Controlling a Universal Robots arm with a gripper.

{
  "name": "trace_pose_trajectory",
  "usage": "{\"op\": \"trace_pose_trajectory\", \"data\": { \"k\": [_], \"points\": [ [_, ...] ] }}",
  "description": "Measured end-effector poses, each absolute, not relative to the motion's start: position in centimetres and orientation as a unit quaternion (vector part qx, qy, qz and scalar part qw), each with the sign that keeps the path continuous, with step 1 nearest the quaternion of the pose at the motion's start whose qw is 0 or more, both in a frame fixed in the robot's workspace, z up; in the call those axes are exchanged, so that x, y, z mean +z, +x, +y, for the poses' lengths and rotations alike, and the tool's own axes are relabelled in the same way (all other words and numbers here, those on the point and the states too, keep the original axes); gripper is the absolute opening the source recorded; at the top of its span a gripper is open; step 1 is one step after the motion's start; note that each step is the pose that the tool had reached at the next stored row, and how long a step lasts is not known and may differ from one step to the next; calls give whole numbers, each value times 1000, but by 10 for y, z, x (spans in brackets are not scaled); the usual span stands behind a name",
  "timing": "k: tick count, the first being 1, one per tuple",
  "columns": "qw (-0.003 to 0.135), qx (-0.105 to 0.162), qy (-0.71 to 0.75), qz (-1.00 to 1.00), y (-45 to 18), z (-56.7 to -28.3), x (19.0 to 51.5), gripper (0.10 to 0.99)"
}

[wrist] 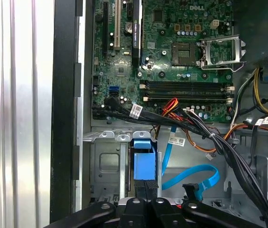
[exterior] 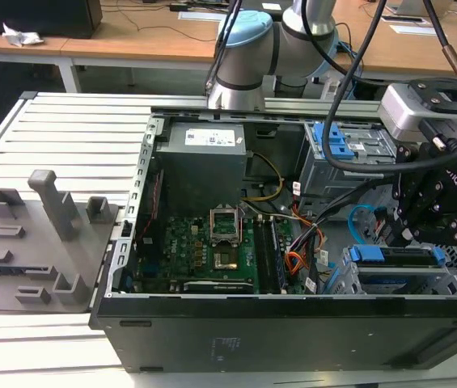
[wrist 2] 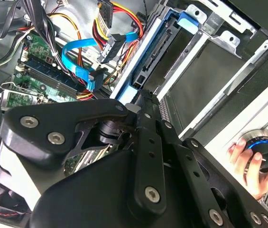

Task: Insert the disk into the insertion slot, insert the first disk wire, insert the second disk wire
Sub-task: 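Insert the disk into the insertion slot, then insert the first disk wire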

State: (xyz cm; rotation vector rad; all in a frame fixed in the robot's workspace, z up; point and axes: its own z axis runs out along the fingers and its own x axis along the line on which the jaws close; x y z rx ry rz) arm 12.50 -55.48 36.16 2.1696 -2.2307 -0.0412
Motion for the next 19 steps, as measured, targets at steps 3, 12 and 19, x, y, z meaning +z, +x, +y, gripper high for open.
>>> {"op": "trace_pose_trajectory", "data": {
  "k": [3, 12, 19],
  "points": [
    [15, -13, 697, -717, 125, -555, 362, 106],
    [15, -14, 697, -717, 149, -555, 362, 106],
    [16, -13, 697, -717, 159, -555, 366, 106]
  ]
}}
